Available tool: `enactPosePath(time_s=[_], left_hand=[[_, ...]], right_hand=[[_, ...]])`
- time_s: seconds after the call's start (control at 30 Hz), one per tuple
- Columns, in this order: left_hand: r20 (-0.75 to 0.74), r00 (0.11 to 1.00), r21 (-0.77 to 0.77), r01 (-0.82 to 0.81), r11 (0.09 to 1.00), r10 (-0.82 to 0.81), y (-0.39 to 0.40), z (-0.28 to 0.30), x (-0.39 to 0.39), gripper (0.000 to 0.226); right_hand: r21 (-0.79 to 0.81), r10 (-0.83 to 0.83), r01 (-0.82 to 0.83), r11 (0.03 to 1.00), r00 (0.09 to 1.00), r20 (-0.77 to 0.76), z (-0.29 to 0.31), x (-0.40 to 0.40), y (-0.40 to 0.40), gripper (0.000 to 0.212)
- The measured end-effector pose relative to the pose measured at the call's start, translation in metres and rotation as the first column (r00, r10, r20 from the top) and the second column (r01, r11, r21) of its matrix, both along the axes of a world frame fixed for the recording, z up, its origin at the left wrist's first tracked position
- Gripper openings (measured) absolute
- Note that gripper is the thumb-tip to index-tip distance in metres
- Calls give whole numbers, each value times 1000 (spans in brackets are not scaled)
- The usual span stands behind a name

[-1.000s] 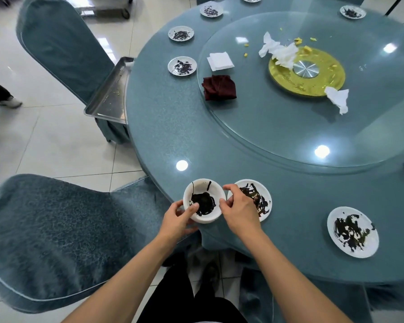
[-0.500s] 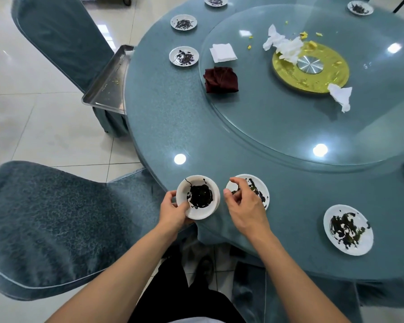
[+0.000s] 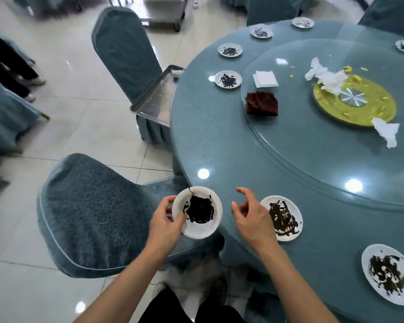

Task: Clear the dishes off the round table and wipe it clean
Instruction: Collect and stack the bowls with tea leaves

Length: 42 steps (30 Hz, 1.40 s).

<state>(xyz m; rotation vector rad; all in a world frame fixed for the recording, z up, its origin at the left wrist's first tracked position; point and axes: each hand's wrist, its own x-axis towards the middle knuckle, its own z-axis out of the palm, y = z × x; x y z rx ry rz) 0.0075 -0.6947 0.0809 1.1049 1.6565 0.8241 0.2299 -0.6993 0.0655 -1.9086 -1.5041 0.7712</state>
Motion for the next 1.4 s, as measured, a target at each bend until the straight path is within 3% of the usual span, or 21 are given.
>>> enactPosePath(time_s=[0.4, 0.53, 0.7, 0.87, 1.27, 1.4], left_hand=[[-193, 971, 278, -87, 957, 144, -37, 80, -195, 49], [-189, 971, 308, -85, 948, 149, -49, 99, -276, 55], [-133, 977, 289, -121, 950, 165, -60, 110, -371, 46], [-82, 976, 273, -172, 947, 201, -57, 113, -437, 43], [-49, 988, 246, -133, 960, 149, 77, 101, -504, 43], [-79, 993, 221, -65, 973, 85, 153, 101, -511, 43]], right_hand=[[75, 226, -224, 972, 974, -16, 45, -202, 32, 39], [85, 263, -262, 961, 965, -6, 58, -286, 27, 36], [97, 279, -275, 956, 960, -22, 62, -381, 26, 38], [64, 293, -292, 954, 956, -5, 69, -434, 31, 38], [47, 216, -218, 975, 976, 42, 57, -492, 152, 38], [132, 167, -202, 971, 957, 239, 43, -493, 213, 40]])
